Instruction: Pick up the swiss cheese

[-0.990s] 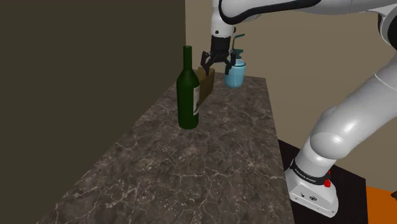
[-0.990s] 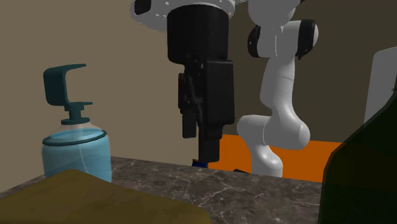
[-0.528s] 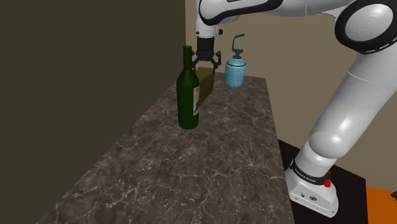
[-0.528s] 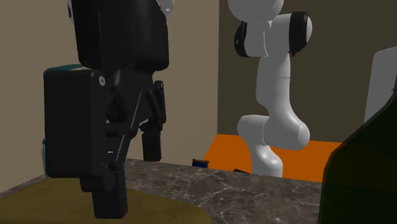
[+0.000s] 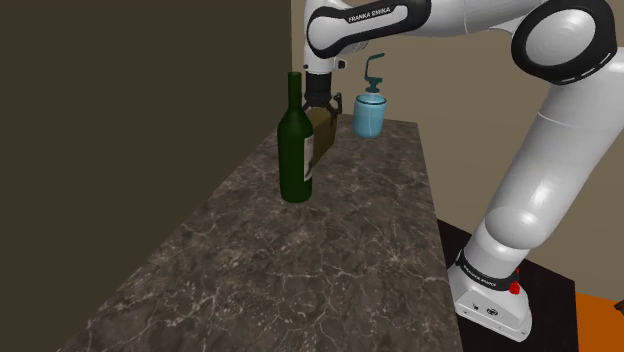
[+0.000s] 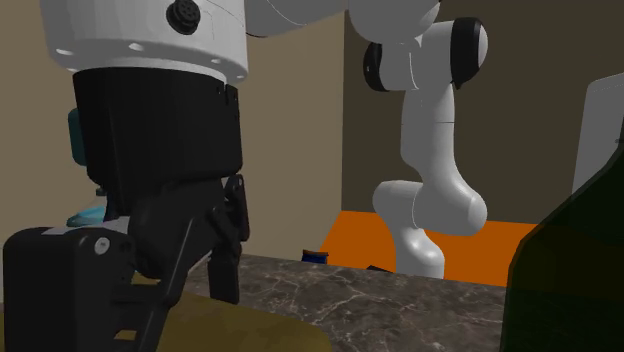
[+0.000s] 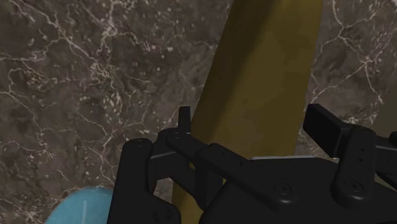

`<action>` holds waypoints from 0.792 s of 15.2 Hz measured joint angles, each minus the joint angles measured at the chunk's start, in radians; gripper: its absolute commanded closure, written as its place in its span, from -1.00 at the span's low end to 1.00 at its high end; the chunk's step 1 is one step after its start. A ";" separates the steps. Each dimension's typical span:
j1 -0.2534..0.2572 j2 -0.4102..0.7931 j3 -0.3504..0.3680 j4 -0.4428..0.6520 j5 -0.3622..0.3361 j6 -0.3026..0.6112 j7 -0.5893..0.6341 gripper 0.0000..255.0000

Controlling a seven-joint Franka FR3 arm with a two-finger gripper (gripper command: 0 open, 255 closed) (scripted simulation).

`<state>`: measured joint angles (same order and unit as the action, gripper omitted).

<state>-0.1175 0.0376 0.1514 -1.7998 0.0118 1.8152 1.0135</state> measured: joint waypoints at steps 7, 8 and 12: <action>0.001 -0.003 0.001 -0.012 0.000 0.013 0.002 1.00; 0.001 -0.003 0.001 -0.013 0.000 0.013 0.002 1.00; 0.001 -0.001 0.001 -0.007 0.000 0.007 0.001 1.00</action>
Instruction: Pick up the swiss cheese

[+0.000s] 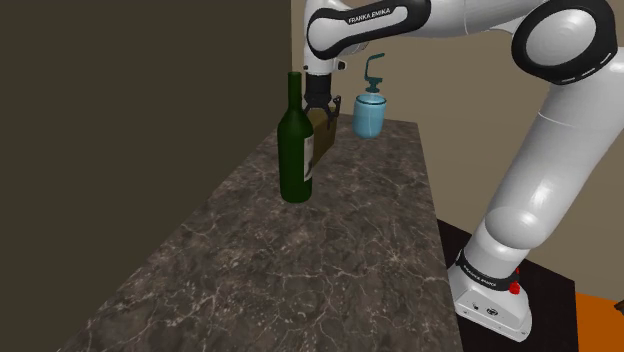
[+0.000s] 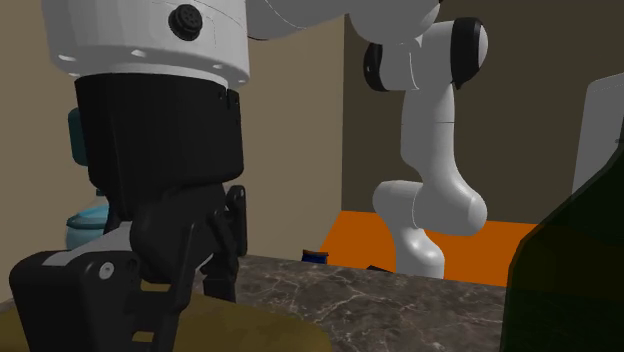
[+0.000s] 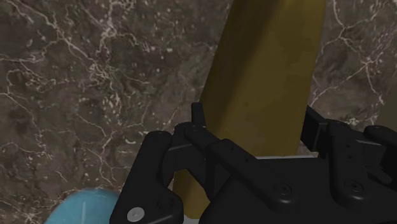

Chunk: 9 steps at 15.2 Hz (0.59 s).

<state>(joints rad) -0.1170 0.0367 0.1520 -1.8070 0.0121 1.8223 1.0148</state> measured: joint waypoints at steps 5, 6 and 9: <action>-0.001 0.000 -0.001 0.054 0.000 -0.057 -0.001 1.00; 0.000 0.003 0.000 0.072 -0.001 -0.072 0.000 1.00; -0.002 0.003 -0.002 0.115 0.000 -0.115 -0.002 1.00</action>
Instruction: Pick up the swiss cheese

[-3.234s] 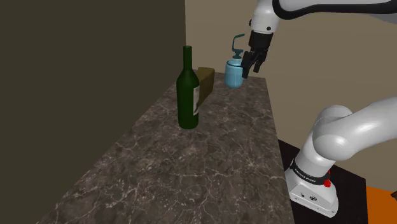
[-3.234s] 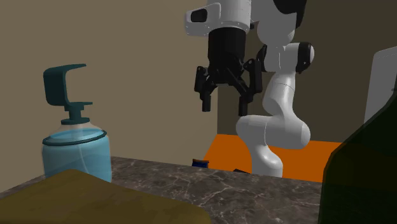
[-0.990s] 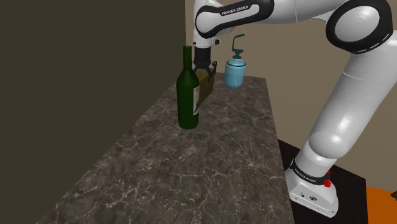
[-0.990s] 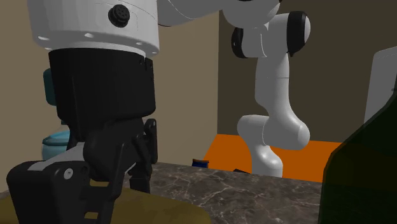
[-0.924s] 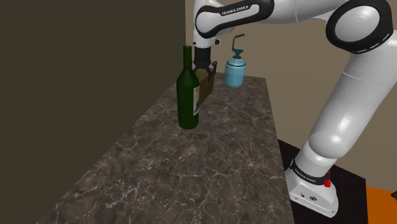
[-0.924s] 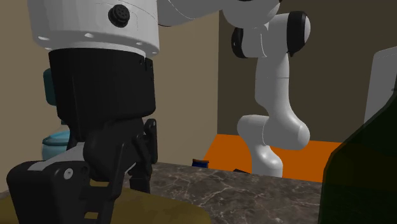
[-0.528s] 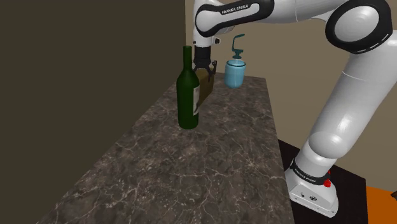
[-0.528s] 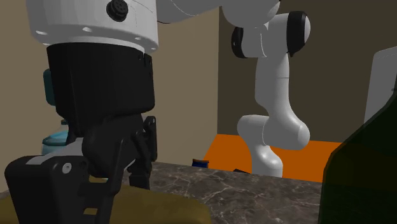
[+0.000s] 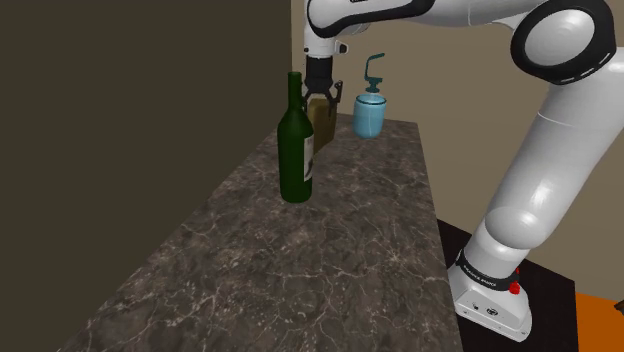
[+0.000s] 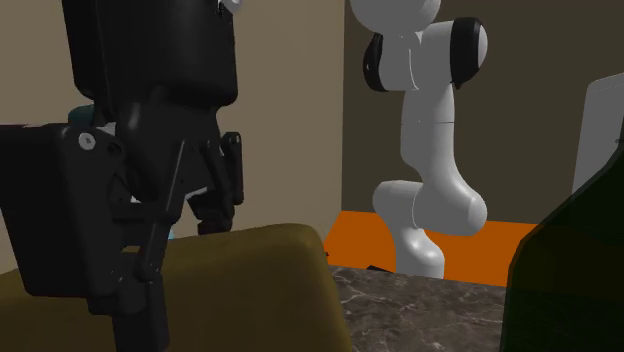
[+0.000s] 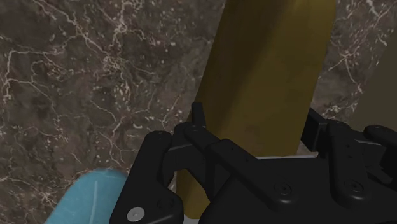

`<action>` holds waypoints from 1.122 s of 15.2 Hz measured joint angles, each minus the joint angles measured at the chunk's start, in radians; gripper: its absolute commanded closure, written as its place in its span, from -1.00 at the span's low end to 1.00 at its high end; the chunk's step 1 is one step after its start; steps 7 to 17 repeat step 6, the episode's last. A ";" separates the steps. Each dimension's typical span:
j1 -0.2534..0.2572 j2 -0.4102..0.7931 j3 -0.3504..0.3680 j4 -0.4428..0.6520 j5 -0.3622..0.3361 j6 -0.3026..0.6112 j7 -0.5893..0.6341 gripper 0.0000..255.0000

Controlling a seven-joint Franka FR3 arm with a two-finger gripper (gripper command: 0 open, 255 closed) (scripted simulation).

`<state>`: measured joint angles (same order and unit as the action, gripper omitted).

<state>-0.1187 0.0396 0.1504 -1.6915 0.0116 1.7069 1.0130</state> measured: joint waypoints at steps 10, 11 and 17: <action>0.003 0.006 0.002 0.081 -0.001 -0.075 0.006 1.00; 0.003 0.006 0.002 0.081 -0.001 -0.075 0.006 1.00; 0.003 0.006 0.002 0.081 -0.001 -0.075 0.006 1.00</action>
